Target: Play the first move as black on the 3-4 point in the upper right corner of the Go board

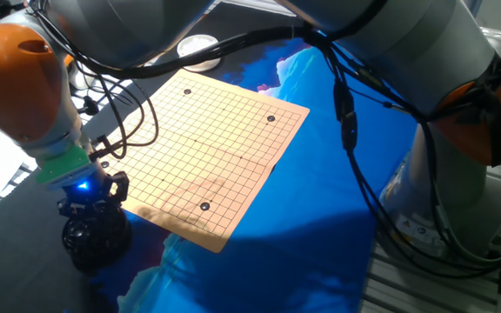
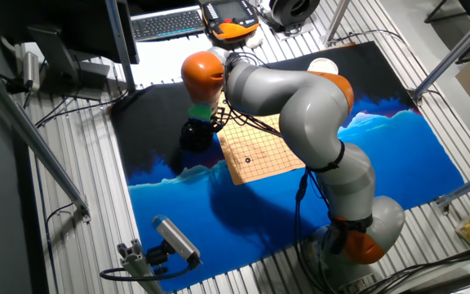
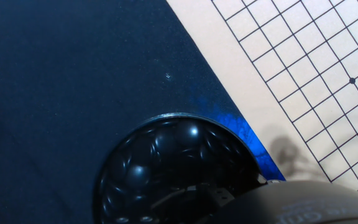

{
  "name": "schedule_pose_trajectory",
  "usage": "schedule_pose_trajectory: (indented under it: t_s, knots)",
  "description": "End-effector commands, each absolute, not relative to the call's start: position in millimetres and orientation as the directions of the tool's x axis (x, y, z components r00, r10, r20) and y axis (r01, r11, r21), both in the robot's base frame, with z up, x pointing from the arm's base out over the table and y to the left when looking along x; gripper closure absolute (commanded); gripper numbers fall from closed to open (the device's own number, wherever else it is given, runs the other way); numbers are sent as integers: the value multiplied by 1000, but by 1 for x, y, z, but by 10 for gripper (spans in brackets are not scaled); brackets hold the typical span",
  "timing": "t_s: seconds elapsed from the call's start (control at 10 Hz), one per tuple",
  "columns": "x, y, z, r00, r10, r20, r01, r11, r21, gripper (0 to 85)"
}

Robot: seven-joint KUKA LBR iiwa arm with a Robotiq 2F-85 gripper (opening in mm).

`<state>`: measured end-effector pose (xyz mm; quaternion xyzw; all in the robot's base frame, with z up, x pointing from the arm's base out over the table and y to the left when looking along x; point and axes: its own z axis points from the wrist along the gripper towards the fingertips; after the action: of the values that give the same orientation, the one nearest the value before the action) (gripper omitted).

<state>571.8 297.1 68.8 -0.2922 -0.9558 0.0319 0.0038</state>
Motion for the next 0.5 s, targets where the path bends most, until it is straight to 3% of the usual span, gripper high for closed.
schedule_pose_trajectory:
  t_s: [0.0, 0.2, 0.3, 0.4]
  knots:
    - [572, 297, 68, -829, 559, -12, 558, 827, -63, 510]
    - [572, 299, 65, -829, 559, -17, 559, 827, -65, 510]
    - [573, 299, 64, -829, 559, -21, 559, 827, -60, 680]
    - [574, 298, 63, -829, 559, -27, 559, 826, -66, 680]
